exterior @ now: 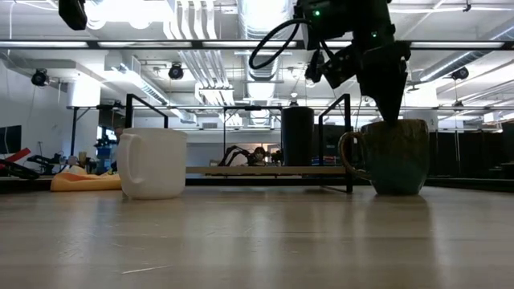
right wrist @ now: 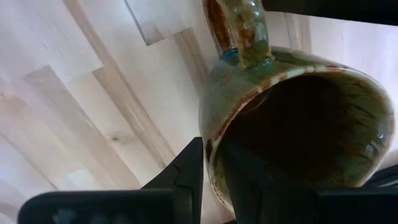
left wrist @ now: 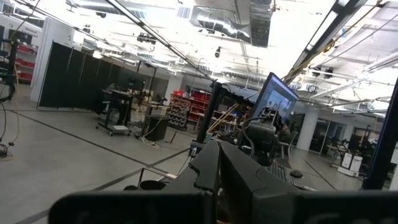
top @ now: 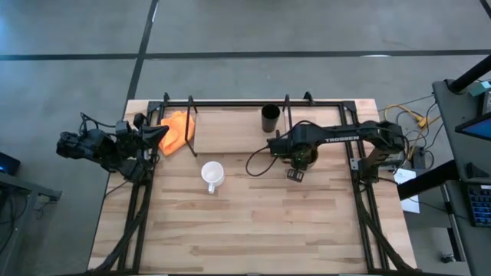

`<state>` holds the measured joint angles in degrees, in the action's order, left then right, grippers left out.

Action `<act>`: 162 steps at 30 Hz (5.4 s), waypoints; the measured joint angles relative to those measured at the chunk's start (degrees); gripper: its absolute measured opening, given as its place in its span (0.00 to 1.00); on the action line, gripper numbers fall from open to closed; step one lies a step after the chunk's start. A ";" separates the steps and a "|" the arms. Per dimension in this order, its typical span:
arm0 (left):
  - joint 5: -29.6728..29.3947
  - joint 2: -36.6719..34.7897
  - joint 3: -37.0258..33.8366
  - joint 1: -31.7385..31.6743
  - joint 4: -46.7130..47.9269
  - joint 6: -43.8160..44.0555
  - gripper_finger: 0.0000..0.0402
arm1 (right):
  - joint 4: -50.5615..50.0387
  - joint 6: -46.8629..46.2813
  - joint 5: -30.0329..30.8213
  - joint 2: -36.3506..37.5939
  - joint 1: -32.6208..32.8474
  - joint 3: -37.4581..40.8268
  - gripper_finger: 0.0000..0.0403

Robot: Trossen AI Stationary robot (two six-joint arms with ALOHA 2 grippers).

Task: Stack small to large cups/mugs on shelf
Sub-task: Put the brown mug on the shelf

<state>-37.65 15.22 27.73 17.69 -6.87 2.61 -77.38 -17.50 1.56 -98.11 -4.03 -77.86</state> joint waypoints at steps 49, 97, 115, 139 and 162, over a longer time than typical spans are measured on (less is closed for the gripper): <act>-0.05 0.00 0.00 0.00 -0.17 0.07 0.00 | 7.37 20.50 -6.16 -23.22 -4.72 -51.17 0.05; -0.02 5.64 -0.02 0.00 -0.05 4.52 0.00 | 3.19 31.52 -0.02 -27.23 -8.90 -49.49 0.11; -0.03 5.64 -0.03 0.00 -0.03 4.52 0.00 | 6.64 31.12 -0.02 -27.23 -9.01 -49.20 0.12; -0.07 5.66 -0.07 0.00 0.00 4.51 0.00 | 9.13 26.49 -0.04 -27.23 -10.23 -48.44 0.12; -0.07 5.64 -0.07 0.00 0.00 4.42 0.00 | 12.43 28.49 0.18 -29.94 -10.54 -50.00 0.26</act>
<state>-37.71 20.86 27.66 17.69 -6.87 7.03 -64.96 10.99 1.74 -128.05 -14.57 -127.86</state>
